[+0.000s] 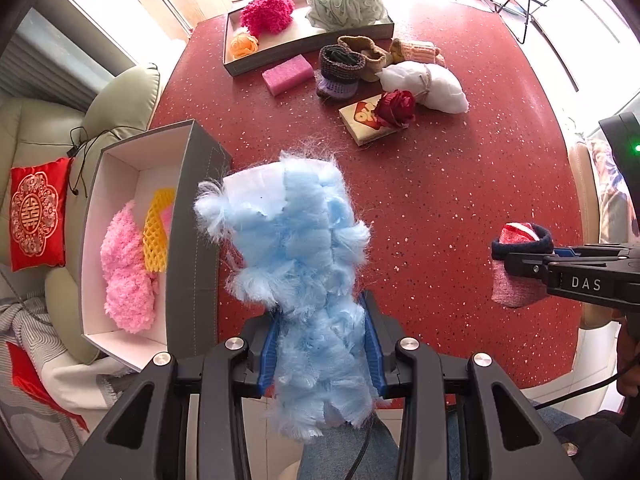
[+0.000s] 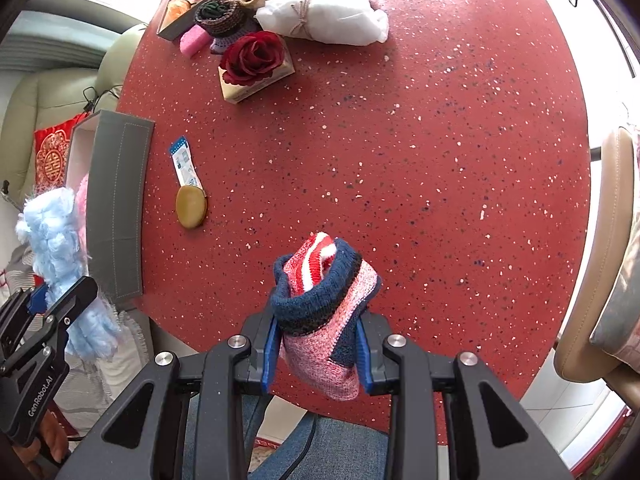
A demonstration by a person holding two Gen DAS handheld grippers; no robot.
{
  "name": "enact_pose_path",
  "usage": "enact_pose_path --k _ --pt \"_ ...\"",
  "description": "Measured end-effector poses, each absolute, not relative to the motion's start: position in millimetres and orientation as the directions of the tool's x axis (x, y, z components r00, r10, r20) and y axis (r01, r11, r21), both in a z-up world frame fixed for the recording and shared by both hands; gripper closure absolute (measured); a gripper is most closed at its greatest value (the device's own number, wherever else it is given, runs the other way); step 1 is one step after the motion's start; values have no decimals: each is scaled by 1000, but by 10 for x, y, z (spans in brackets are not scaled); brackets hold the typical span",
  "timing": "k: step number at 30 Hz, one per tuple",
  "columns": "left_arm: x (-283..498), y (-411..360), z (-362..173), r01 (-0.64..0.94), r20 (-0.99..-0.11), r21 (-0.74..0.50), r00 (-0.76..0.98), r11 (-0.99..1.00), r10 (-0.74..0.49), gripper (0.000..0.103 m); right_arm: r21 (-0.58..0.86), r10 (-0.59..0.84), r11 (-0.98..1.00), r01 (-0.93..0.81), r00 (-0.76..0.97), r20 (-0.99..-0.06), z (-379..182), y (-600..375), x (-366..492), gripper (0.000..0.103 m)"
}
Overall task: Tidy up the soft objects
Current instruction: 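Lift the blue duster and striped sock and hold them above the table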
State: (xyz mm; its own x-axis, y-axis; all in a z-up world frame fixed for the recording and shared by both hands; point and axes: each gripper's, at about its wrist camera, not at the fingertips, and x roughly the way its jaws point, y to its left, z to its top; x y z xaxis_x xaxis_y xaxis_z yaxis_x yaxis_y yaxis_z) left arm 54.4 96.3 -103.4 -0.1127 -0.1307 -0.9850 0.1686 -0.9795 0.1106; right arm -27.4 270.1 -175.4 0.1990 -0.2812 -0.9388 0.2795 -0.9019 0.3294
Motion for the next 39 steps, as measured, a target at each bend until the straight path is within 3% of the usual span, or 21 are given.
enact_pose_path --k 19,39 --pt "521 898 -1051 164 -986 79 -132 -983 -101 65 294 -252 -917 268 182 -951 -1750 2693 -316 68" --pt "476 859 -1013 132 -982 125 -126 -983 -142 65 319 -280 -917 241 182 -942 -1800 2645 -345 68"
